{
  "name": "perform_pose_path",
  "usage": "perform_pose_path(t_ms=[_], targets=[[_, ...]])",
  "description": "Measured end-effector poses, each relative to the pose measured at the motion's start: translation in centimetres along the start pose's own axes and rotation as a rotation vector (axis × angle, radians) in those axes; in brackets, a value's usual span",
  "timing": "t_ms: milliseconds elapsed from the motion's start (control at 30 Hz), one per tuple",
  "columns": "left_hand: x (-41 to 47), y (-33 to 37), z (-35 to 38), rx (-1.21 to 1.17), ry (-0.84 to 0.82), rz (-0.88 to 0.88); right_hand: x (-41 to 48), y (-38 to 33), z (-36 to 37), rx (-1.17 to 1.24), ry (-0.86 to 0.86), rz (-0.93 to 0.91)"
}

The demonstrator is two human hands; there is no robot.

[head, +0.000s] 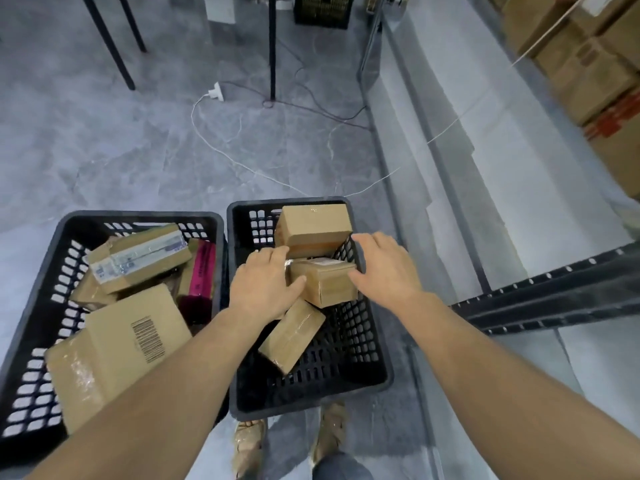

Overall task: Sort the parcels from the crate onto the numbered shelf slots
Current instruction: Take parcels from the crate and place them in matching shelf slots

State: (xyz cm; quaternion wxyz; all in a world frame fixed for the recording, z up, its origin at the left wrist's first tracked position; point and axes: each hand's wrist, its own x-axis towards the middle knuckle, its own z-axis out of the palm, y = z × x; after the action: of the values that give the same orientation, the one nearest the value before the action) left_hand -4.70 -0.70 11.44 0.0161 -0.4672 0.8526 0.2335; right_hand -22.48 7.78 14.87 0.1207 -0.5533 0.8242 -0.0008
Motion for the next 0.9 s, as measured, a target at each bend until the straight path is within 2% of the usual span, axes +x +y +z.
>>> perform_pose_path(t_ms=[200, 400, 633, 767, 900], targets=[[5.4, 0.9, 3.9, 0.003, -0.066, -0.092, 6.1, 4.7, 4.4, 0.058, -0.087, 0.006], [11.6, 0.9, 7.5, -0.099, -0.095, -0.186, 11.6, 7.9, 8.2, 0.138, -0.178, 0.068], [18.1, -0.7, 9.8, -0.292, -0.073, -0.328, 17.2, 8.4, 11.6, 0.25, -0.225, 0.105], [20.0, -1.5, 10.8, -0.414, -0.129, -0.413, 19.0, 7.8, 13.1, 0.298, -0.248, 0.148], [20.3, -1.9, 11.4, -0.567, -0.171, -0.418, 19.5, 7.0, 14.2, 0.357, -0.253, 0.228]])
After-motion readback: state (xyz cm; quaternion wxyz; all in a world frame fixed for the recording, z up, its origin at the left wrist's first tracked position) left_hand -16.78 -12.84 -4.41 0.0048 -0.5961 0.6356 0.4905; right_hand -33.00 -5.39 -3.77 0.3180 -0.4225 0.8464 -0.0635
